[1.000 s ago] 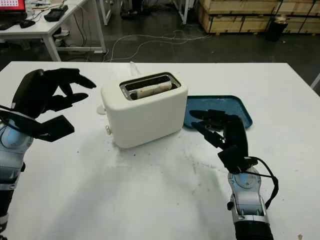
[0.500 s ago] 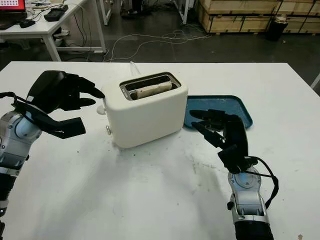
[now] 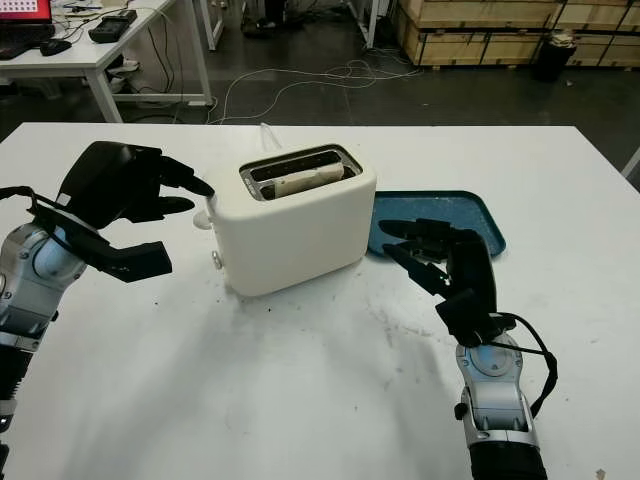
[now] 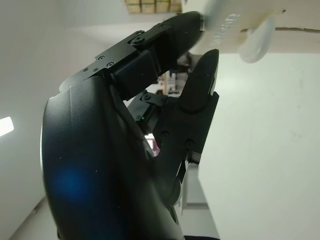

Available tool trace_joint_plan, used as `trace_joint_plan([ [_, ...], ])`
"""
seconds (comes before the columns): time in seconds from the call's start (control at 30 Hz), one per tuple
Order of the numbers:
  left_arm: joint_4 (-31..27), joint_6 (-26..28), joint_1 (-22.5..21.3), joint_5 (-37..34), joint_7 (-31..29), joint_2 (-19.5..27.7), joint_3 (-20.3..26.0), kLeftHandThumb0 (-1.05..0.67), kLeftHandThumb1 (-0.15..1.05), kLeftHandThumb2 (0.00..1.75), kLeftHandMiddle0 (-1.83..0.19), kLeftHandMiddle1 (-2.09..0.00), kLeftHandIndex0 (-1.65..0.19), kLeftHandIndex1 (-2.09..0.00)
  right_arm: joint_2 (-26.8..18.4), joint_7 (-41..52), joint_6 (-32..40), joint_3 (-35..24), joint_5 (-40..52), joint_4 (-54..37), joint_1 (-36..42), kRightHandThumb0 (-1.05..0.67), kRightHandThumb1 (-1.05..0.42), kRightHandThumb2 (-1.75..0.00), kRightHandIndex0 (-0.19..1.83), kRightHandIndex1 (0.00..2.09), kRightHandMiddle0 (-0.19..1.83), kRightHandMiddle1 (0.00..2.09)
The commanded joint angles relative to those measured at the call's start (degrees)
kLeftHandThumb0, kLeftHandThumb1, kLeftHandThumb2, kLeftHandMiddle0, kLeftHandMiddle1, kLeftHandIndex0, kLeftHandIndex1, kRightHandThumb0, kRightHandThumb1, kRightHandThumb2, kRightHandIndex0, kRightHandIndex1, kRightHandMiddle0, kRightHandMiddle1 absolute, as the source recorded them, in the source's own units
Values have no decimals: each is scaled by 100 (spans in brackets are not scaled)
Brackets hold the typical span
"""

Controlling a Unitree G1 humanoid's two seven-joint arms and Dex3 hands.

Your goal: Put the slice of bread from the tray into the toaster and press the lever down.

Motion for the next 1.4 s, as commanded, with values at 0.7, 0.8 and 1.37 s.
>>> trace_joint_plan([
  [0.7,231,-33,-21,228,-245,295,-176,-15,78,0,-78,-171,-125,-11,-51,-1,28,-23,5,-39,-16,-40,-84,0,102,66,114,0],
  [0.8,479,-200,-173,293,-214,273,-328,-16,77,0,-79,-174,-127,-11,-46,-13,27,-22,-7,-59,-13,-40,-84,0,102,67,114,0],
  [1.37,1004,-354,-591,352,-296,227,-607,-16,77,0,-83,-175,-129,-11,-45,20,-49,-41,45,-28,1,-39,-84,0,101,67,114,0],
])
